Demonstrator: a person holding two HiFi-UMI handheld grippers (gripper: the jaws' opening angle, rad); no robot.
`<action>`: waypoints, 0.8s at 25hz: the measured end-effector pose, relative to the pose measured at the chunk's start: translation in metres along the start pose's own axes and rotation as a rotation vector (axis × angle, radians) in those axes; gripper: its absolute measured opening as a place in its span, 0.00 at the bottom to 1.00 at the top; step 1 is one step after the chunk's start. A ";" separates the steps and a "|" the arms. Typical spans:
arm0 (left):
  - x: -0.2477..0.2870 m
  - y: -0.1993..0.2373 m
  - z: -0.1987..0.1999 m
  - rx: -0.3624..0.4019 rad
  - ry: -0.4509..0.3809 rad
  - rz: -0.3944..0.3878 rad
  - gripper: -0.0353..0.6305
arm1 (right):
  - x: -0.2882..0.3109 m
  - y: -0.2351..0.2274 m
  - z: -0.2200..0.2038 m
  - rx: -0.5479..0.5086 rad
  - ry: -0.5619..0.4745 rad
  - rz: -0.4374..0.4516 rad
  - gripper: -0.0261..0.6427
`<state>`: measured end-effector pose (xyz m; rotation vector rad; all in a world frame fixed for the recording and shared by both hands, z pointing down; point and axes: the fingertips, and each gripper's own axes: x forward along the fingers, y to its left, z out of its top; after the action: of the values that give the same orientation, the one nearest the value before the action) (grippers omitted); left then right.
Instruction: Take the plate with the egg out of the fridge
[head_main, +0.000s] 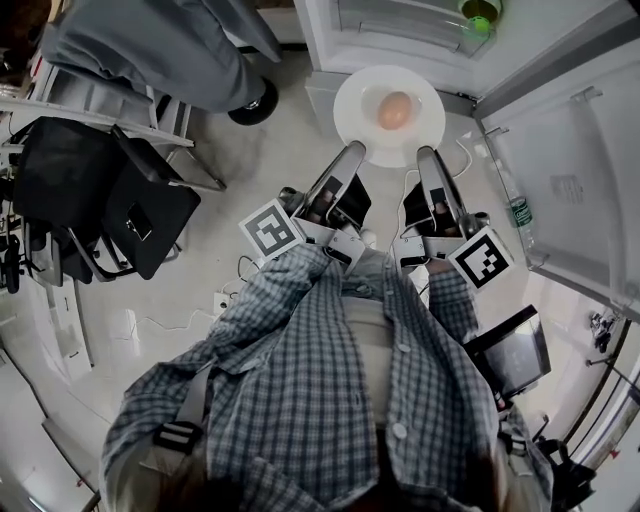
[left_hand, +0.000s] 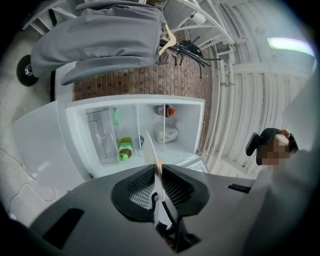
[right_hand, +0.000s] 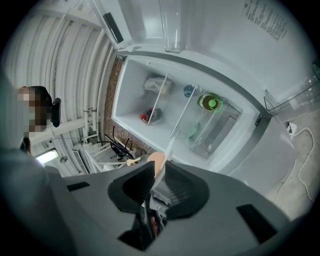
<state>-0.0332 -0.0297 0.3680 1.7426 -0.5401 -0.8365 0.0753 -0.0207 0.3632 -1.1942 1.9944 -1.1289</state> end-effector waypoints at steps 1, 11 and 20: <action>0.001 0.000 0.001 -0.005 0.002 -0.002 0.13 | 0.001 0.001 0.000 -0.003 -0.003 -0.003 0.15; 0.009 -0.002 0.006 0.003 0.024 -0.021 0.13 | 0.007 0.004 0.006 -0.022 -0.031 -0.005 0.15; 0.013 -0.005 0.006 -0.004 0.036 -0.035 0.13 | 0.006 0.006 0.010 -0.037 -0.041 -0.015 0.15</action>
<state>-0.0294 -0.0411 0.3592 1.7641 -0.4851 -0.8284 0.0775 -0.0284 0.3526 -1.2428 1.9867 -1.0699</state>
